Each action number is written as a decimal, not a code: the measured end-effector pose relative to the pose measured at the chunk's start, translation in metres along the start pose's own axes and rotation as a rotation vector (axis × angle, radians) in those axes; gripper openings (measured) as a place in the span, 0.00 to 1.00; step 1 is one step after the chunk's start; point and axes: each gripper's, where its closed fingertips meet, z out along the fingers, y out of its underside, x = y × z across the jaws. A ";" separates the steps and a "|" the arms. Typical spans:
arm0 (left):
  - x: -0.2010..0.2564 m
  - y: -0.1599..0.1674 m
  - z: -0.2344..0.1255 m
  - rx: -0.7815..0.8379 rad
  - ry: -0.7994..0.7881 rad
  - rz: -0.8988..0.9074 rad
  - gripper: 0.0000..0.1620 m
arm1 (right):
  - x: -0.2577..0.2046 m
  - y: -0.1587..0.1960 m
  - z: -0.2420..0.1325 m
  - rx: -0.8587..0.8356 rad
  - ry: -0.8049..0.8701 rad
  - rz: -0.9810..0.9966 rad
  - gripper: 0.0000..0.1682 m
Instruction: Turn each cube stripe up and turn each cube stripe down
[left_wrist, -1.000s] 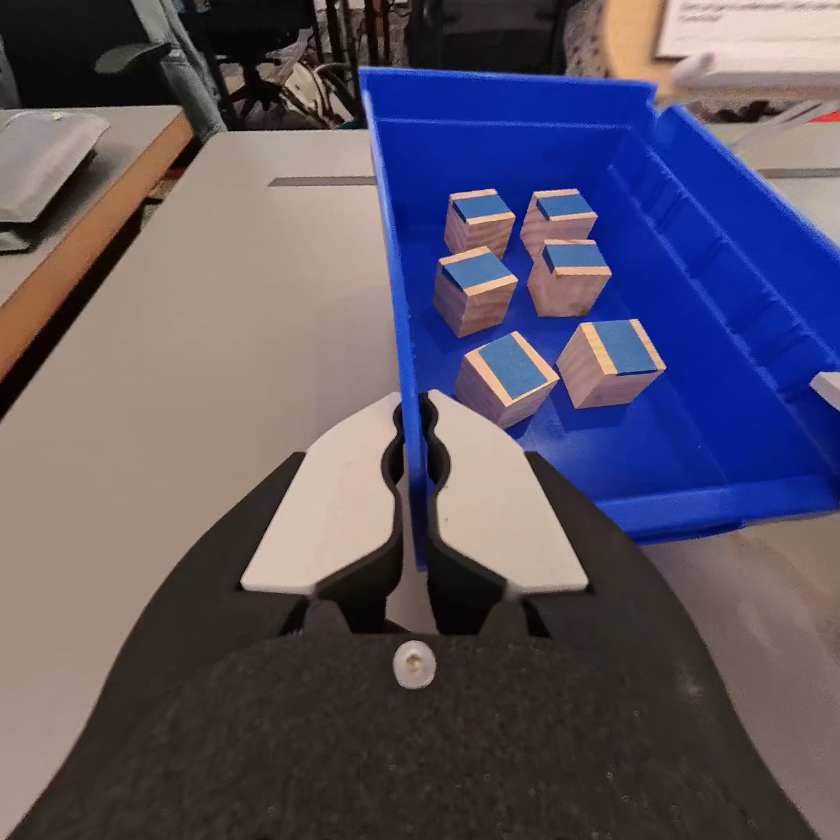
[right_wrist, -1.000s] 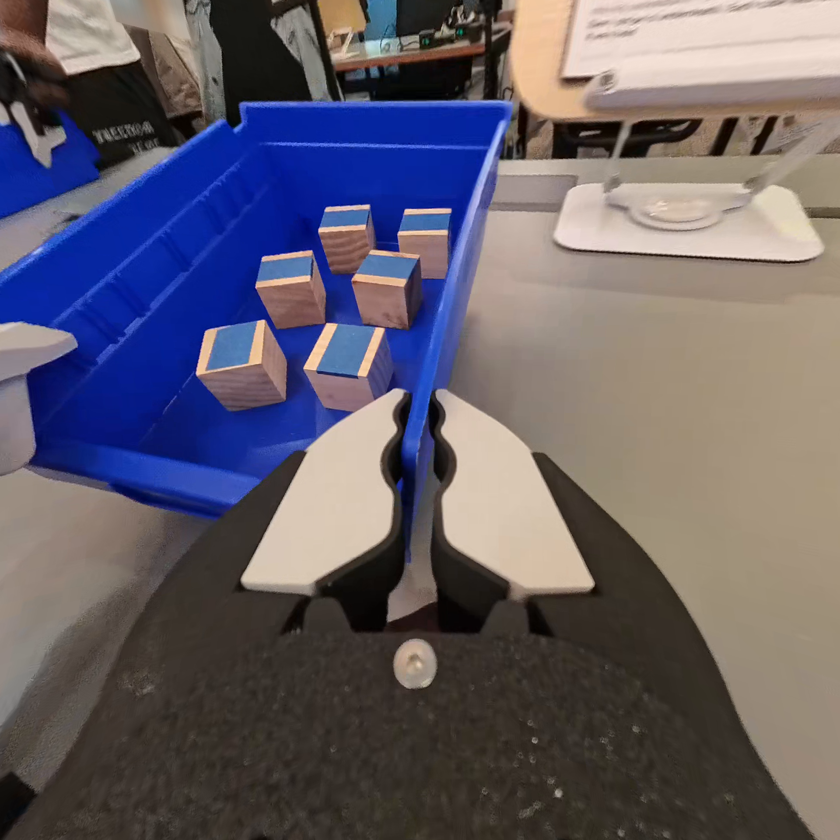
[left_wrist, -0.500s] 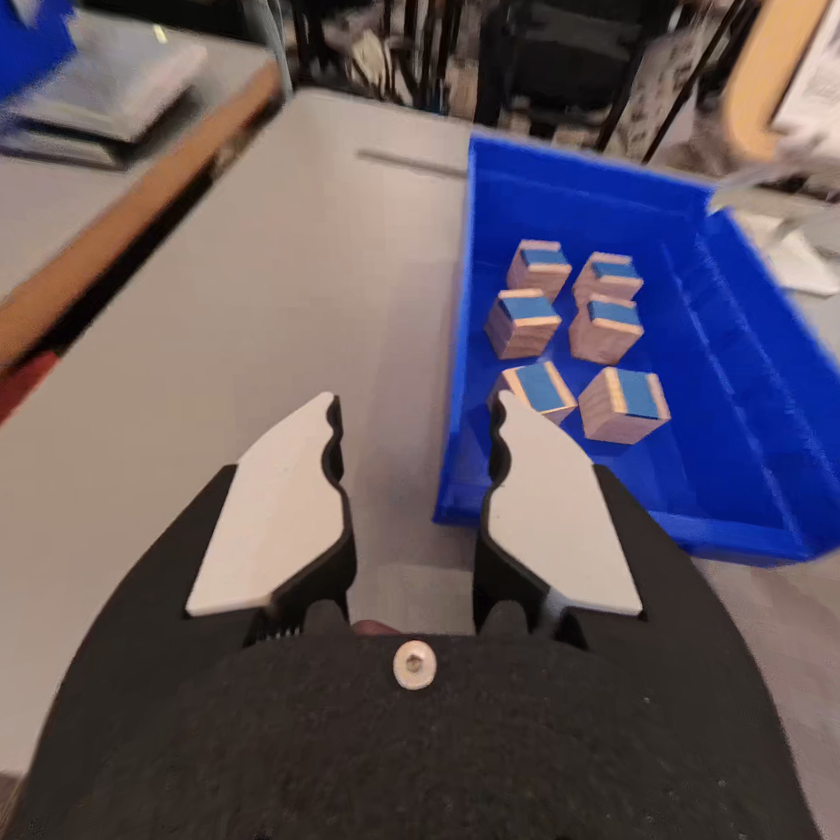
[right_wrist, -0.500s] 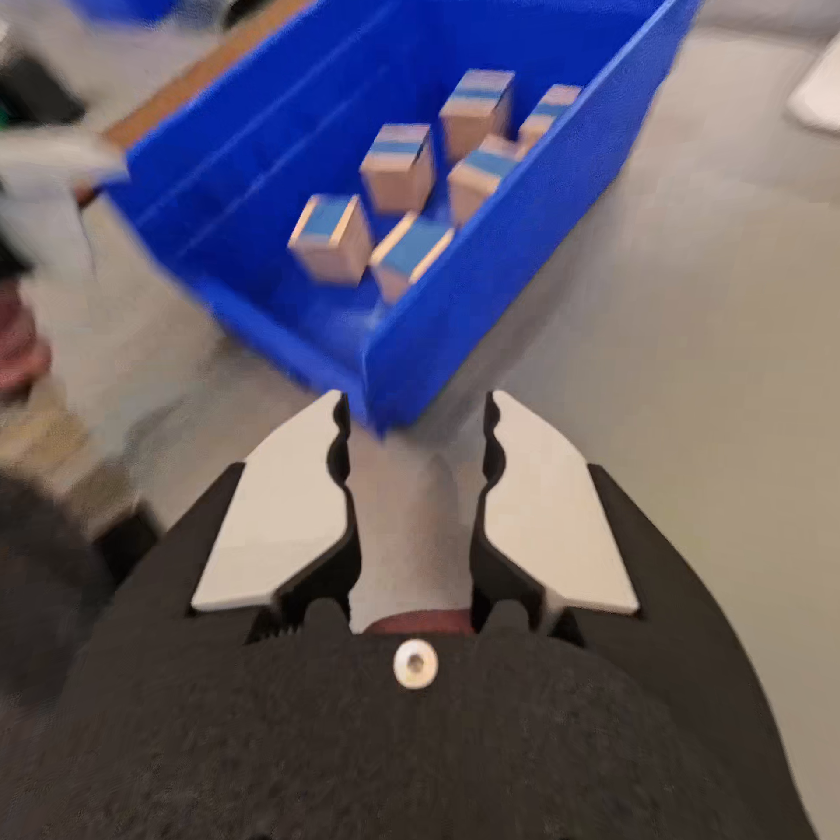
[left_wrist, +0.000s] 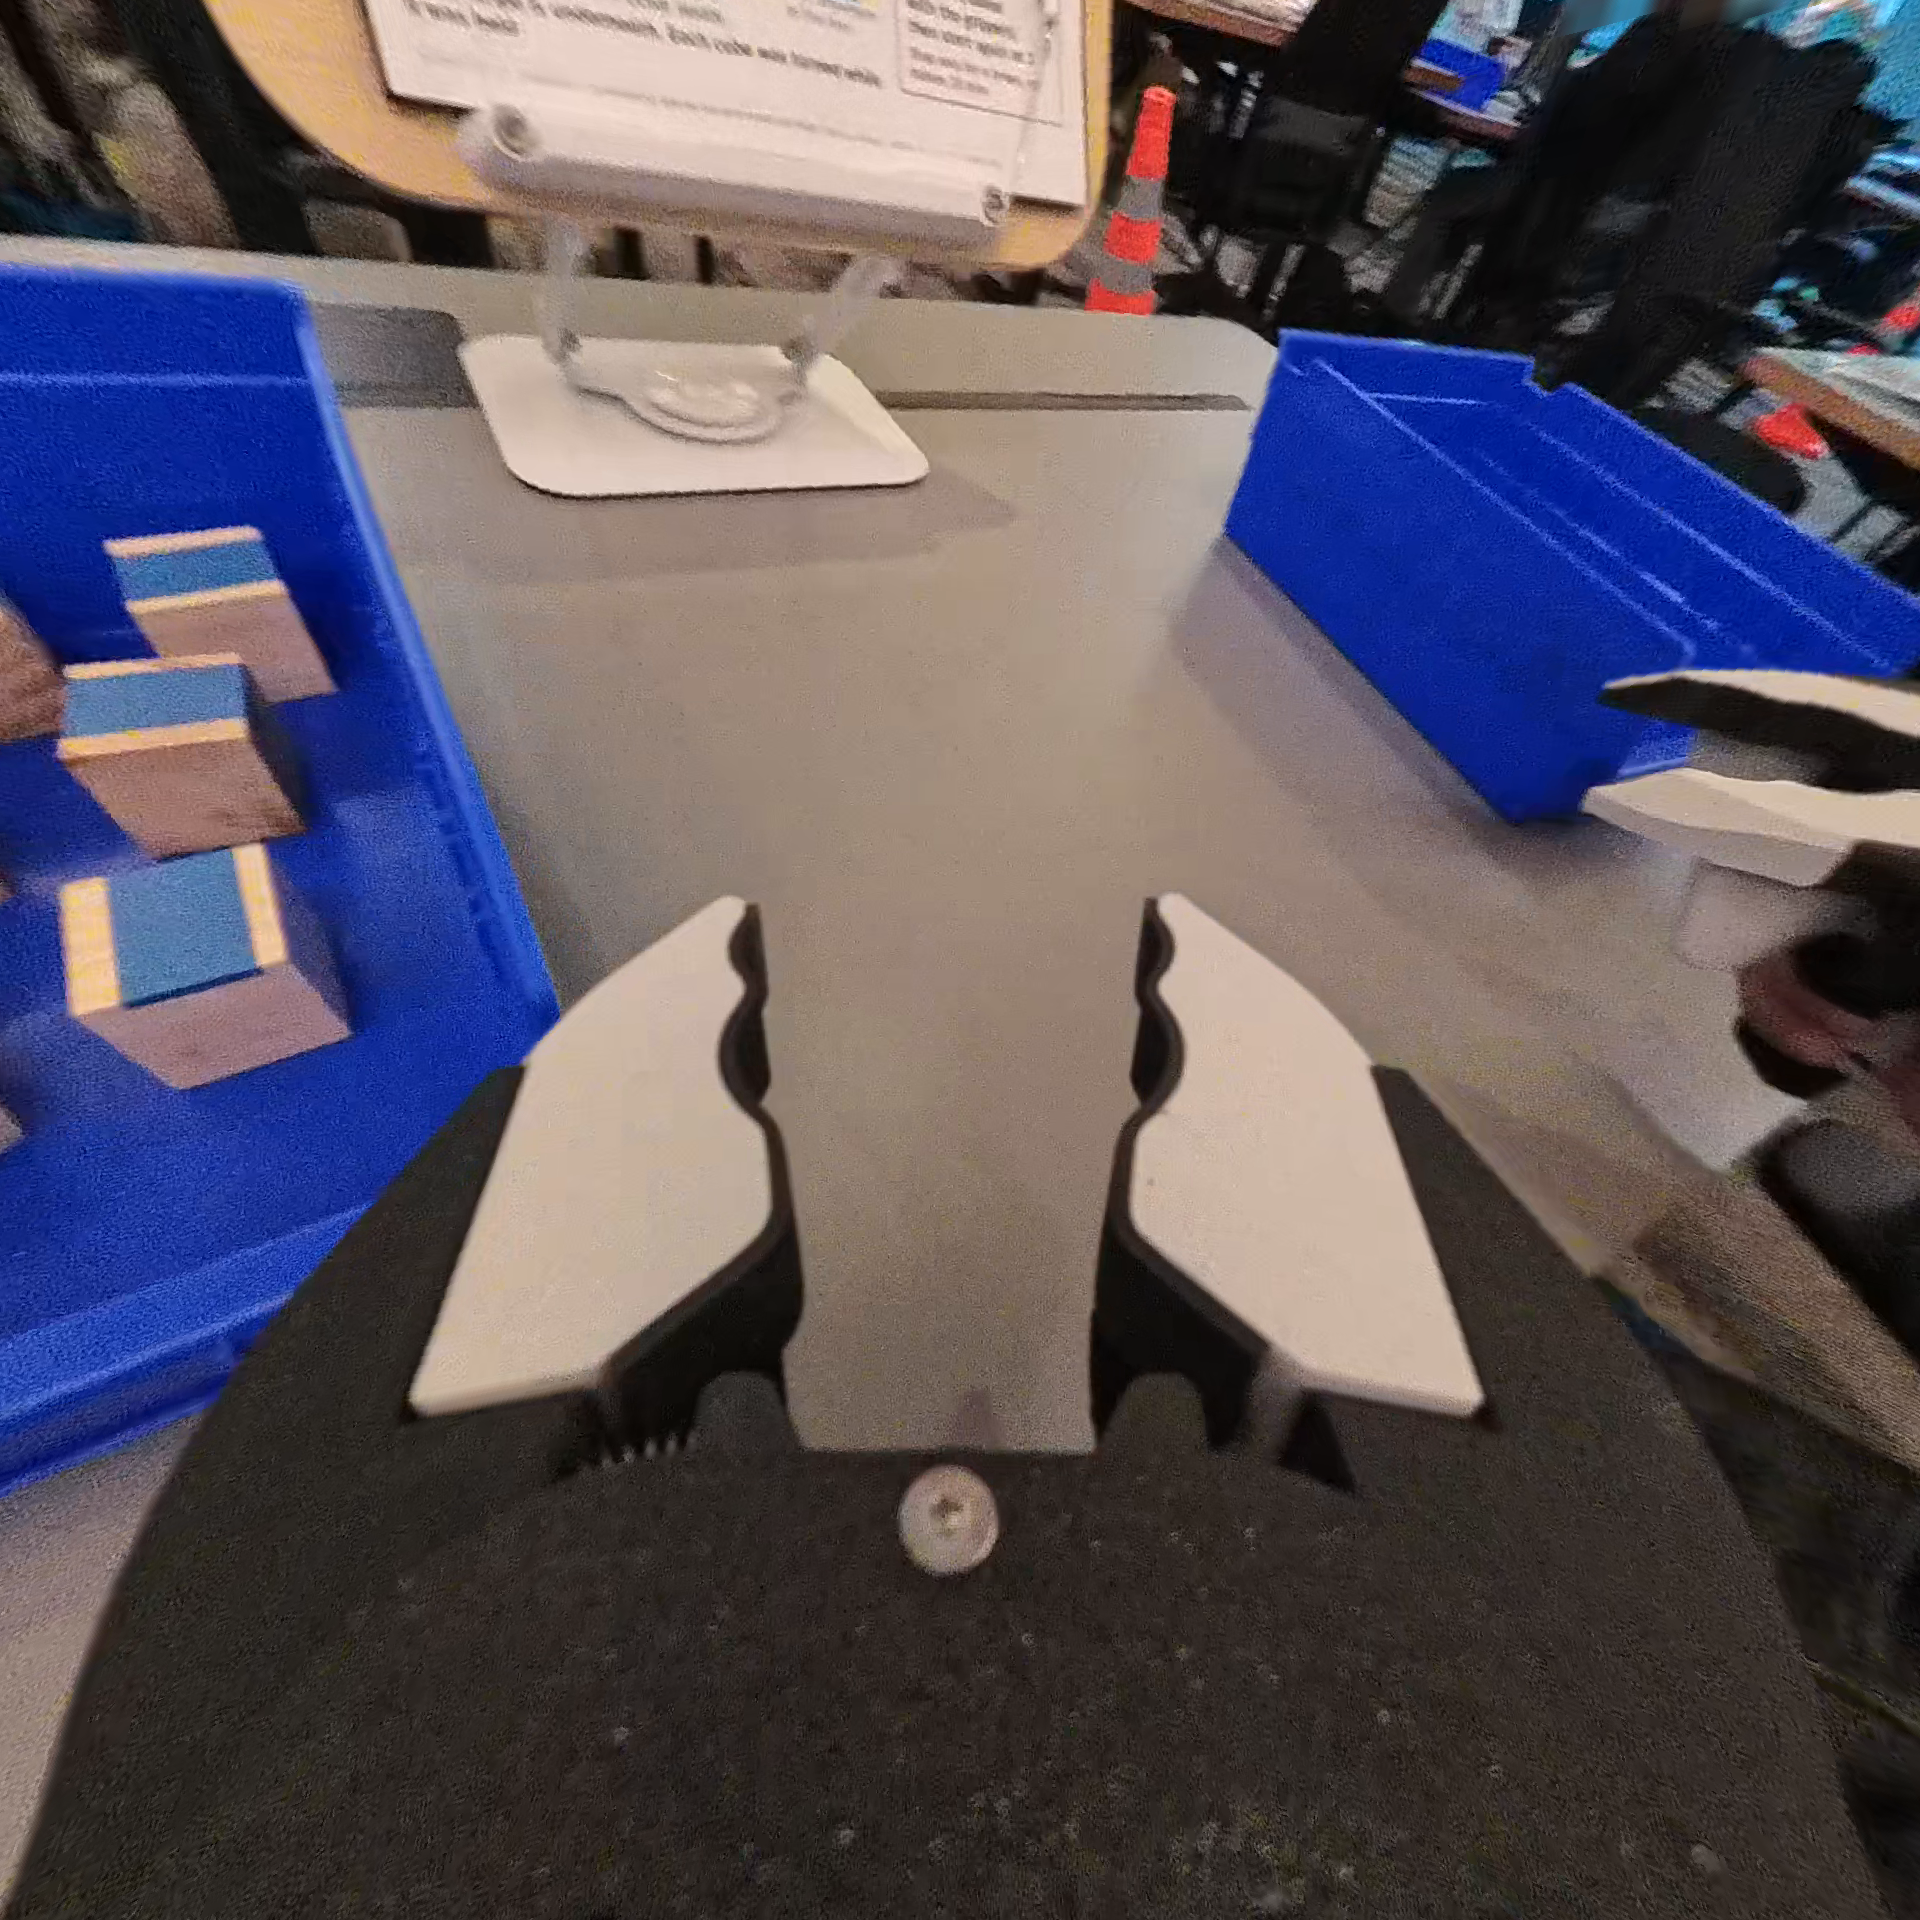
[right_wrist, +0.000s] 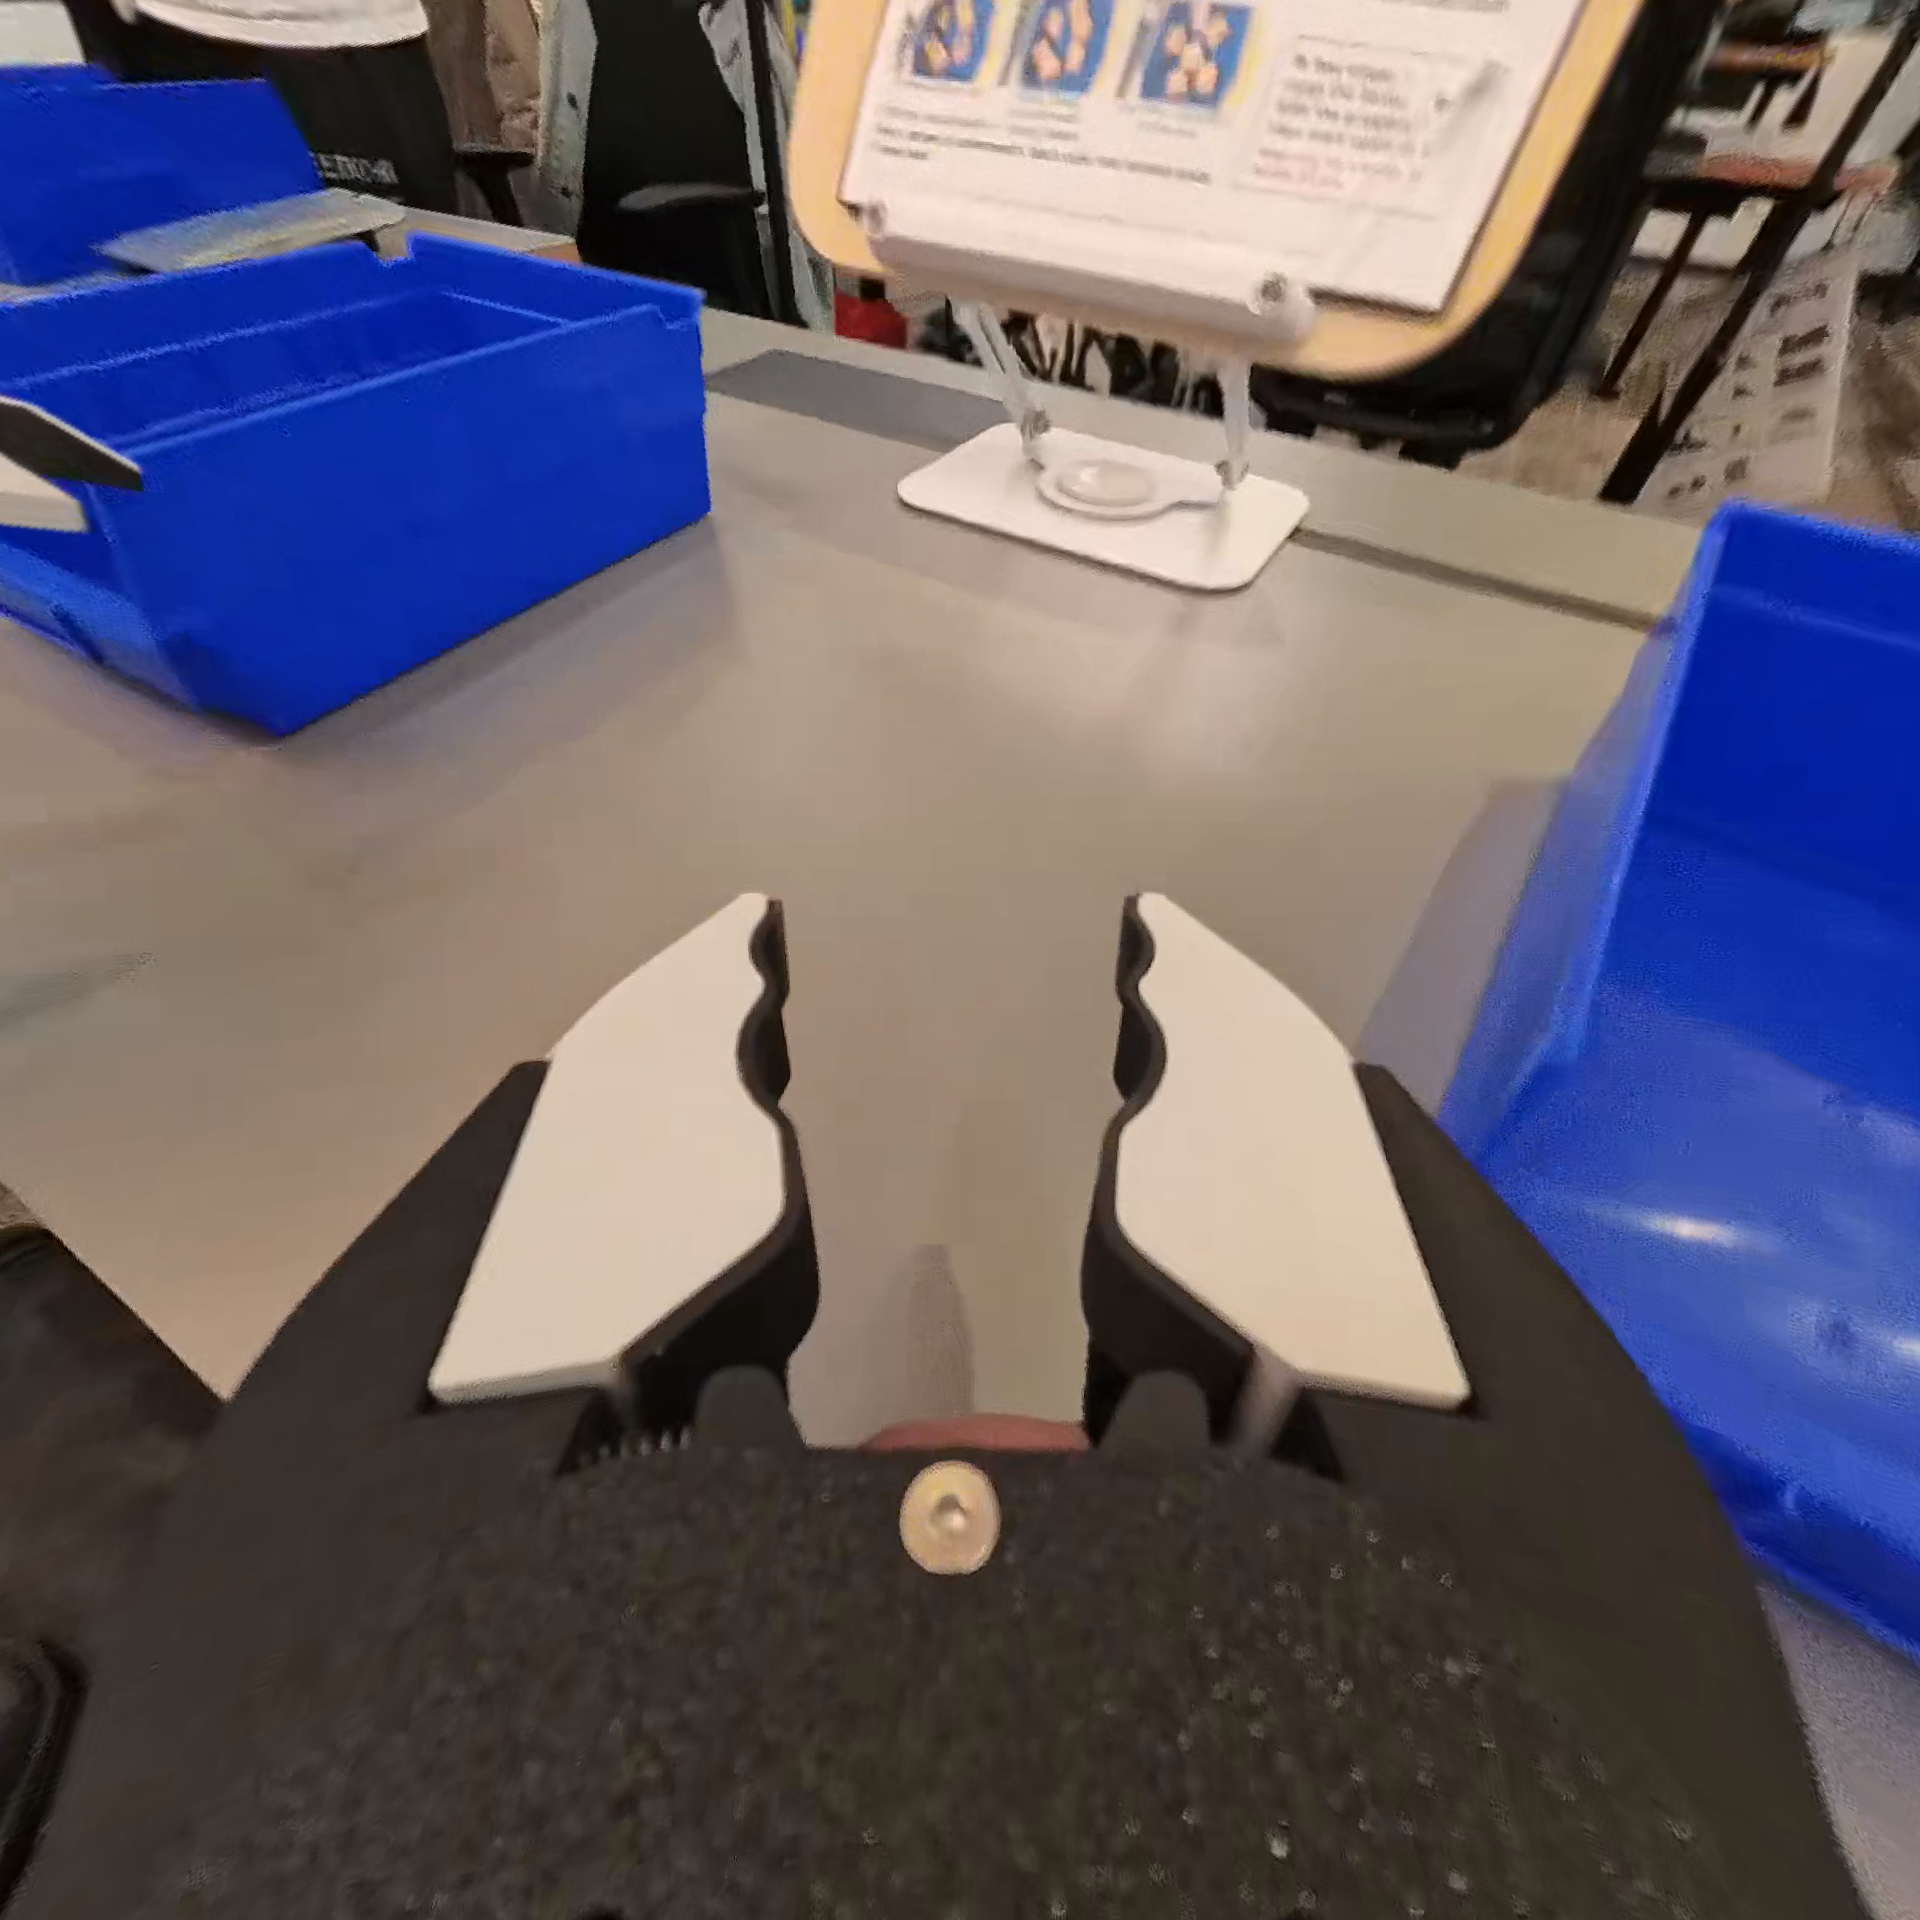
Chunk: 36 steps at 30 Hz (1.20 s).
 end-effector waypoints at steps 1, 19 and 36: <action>-0.001 0.001 0.000 0.023 -0.044 0.032 0.42 | 0.003 0.007 -0.002 -0.022 -0.009 0.027 0.37; -0.019 0.029 -0.009 0.001 -0.132 0.078 0.41 | 0.018 0.016 -0.009 -0.024 0.009 0.040 0.38; -0.141 0.036 0.013 -0.853 0.291 0.800 0.44 | -0.012 0.020 -0.007 -0.068 -0.171 0.141 0.37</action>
